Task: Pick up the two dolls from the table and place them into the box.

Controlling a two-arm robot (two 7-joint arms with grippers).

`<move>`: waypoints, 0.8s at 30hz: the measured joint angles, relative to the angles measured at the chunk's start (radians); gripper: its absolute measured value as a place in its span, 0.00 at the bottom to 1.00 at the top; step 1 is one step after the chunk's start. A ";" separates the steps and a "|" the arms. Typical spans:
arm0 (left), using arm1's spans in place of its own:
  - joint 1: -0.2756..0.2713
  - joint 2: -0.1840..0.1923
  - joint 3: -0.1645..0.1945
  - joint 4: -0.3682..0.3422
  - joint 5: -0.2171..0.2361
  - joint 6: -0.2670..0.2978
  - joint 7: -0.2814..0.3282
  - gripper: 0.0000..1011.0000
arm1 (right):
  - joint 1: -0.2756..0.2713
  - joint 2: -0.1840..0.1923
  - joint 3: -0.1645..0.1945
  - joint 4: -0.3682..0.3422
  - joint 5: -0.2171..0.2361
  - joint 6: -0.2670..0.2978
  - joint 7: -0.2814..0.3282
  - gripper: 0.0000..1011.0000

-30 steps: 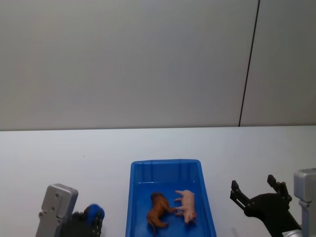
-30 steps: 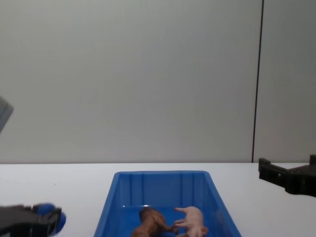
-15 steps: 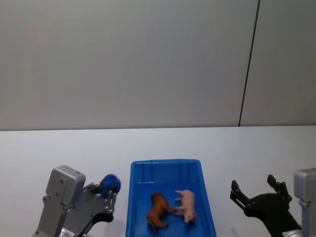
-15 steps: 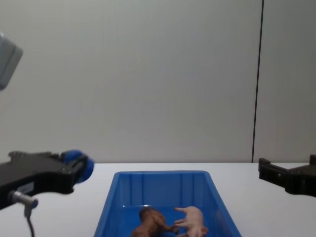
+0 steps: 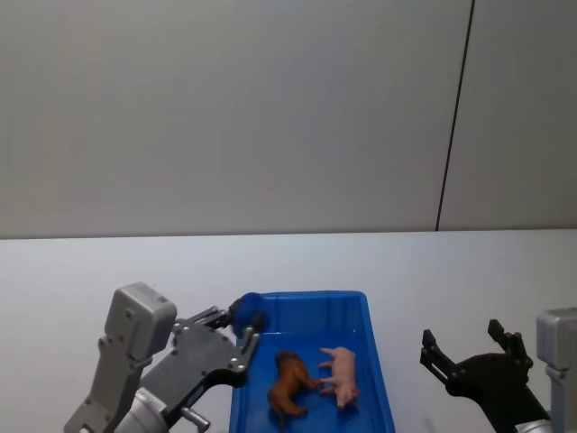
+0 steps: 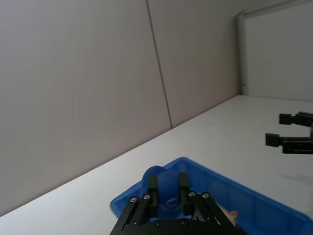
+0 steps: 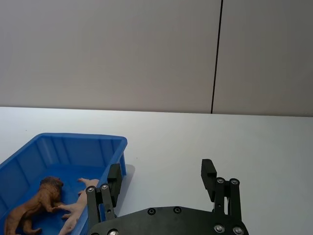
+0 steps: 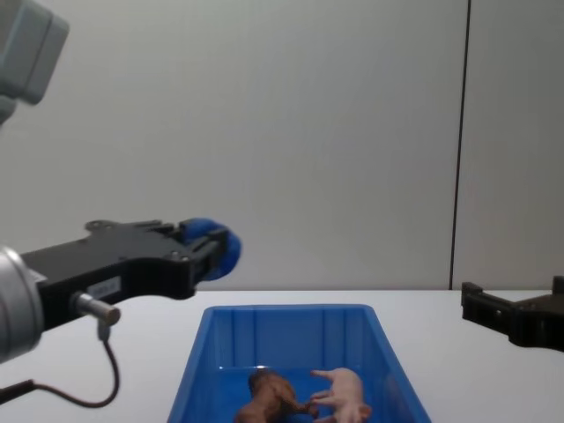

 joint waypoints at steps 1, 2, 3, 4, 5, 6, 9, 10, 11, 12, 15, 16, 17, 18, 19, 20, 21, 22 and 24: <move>-0.008 -0.006 0.001 0.007 -0.004 -0.007 -0.027 0.24 | 0.000 0.000 0.000 0.000 0.000 0.000 0.000 0.99; -0.013 -0.009 0.002 0.011 -0.006 -0.010 -0.039 0.28 | 0.000 0.000 0.000 0.000 0.000 0.000 0.000 0.99; -0.022 -0.015 0.003 0.019 -0.010 -0.015 -0.062 0.31 | 0.000 0.000 0.000 0.000 0.000 0.000 0.000 0.99; -0.026 -0.017 0.004 0.023 -0.012 -0.017 -0.074 0.33 | 0.000 0.000 0.000 0.000 0.000 0.000 0.000 0.99; -0.030 -0.020 0.004 0.027 -0.015 -0.021 -0.090 0.35 | 0.000 0.000 0.000 0.000 0.000 0.000 0.000 0.99; -0.034 -0.023 0.005 0.031 -0.017 -0.023 -0.102 0.39 | 0.000 0.000 0.000 0.000 0.000 0.000 0.000 0.99; -0.060 -0.041 0.010 0.056 -0.029 -0.033 -0.166 0.47 | 0.000 0.000 0.000 0.000 0.000 0.000 0.000 0.99; -0.060 -0.041 0.010 0.056 -0.029 -0.033 -0.166 0.51 | 0.000 0.000 0.000 0.000 0.000 0.000 0.000 0.99; -0.069 -0.047 0.011 0.065 -0.034 -0.036 -0.194 0.55 | 0.000 0.000 0.000 0.000 0.000 0.000 0.000 0.99; -0.073 -0.050 0.012 0.070 -0.036 -0.037 -0.202 0.57 | 0.000 0.000 0.000 0.000 0.000 0.000 0.000 0.99; -0.092 -0.063 0.016 0.090 -0.046 -0.043 -0.256 0.67 | 0.000 0.000 0.000 0.000 0.000 0.000 0.000 0.99; -0.099 -0.068 0.017 0.097 -0.049 -0.045 -0.272 0.69 | 0.000 0.000 0.000 0.000 0.000 0.000 0.000 0.99; -0.109 -0.075 0.019 0.108 -0.055 -0.047 -0.296 0.72 | 0.000 0.000 0.000 0.000 0.000 0.000 0.000 0.99; -0.114 -0.078 0.020 0.113 -0.057 -0.048 -0.308 0.77 | 0.000 0.000 0.000 0.000 0.000 0.000 0.000 0.99; -0.121 -0.083 0.022 0.121 -0.060 -0.049 -0.320 0.78 | 0.000 0.000 0.000 0.000 0.000 0.000 0.000 0.99; -0.130 -0.090 0.024 0.131 -0.065 -0.051 -0.342 0.84 | 0.000 0.000 0.000 0.000 0.000 0.000 0.000 0.99; -0.135 -0.093 0.025 0.136 -0.067 -0.051 -0.352 0.85 | 0.000 0.000 0.000 0.000 0.000 0.000 0.000 0.99; -0.140 -0.097 0.026 0.142 -0.070 -0.052 -0.365 0.87 | 0.000 0.000 0.000 0.000 0.000 0.000 0.000 0.99; -0.152 -0.106 0.029 0.156 -0.076 -0.054 -0.391 0.94 | 0.000 0.000 0.000 0.000 0.000 0.000 0.000 0.99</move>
